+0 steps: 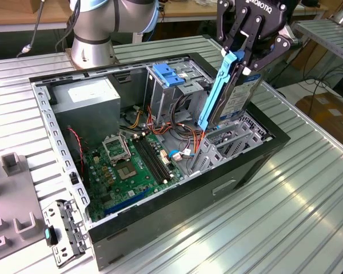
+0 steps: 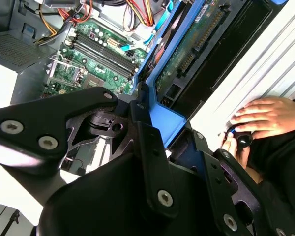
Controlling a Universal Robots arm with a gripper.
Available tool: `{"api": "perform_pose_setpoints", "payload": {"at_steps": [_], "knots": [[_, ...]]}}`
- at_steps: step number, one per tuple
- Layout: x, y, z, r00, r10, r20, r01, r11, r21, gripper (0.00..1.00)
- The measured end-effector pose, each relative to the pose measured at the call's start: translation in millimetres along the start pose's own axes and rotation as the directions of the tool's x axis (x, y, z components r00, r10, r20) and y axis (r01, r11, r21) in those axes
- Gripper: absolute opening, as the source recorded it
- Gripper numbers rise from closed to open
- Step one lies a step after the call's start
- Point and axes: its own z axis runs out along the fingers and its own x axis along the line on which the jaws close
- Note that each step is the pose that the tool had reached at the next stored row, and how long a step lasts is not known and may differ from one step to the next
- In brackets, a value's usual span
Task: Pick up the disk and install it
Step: 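Insert the disk into the insertion slot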
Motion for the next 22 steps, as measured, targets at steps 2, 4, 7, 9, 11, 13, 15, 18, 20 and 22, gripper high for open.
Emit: {"api": "perform_pose_setpoints", "payload": {"at_steps": [2, 4, 7, 9, 11, 13, 15, 18, 20, 22], "knots": [[1.8, -3.0, 2.8, 1.0, 0.0, -0.0001, 0.0, 1.0, -0.0001, 0.37], [2.9, -4.9, 4.6, 1.0, 0.0, 0.0001, 0.0, 1.0, -0.0001, 0.37], [4.5, -9.3, 7.7, 1.0, 0.0, 0.0, 0.0, 1.0, -0.0001, 0.37], [5.3, -11.3, 9.3, 1.0, 0.0, -0.0002, 0.0, 1.0, -0.0001, 0.37], [5.6, -13.9, 10.6, 1.0, 0.0, -0.0005, 0.0, 1.0, -0.0001, 0.37], [5.5, -15.4, 11.6, 1.0, 0.001, -0.0008, -0.001, 1.0, -0.0001, 0.37], [5.6, -15.6, 12.6, 1.0, 0.001, -0.0005, -0.001, 1.0, -0.0001, 0.37], [5.7, -20.9, 17.3, 1.0, 0.006, -0.0007, -0.006, 1.0, -0.0001, 0.37], [6.7, -21.3, 20.6, 1.0, 0.007, -0.0008, -0.007, 1.0, 0.0003, 0.37], [10.0, -21.3, 23.1, 1.0, 0.007, -0.0007, -0.007, 1.0, 0.0011, 0.37]]}}
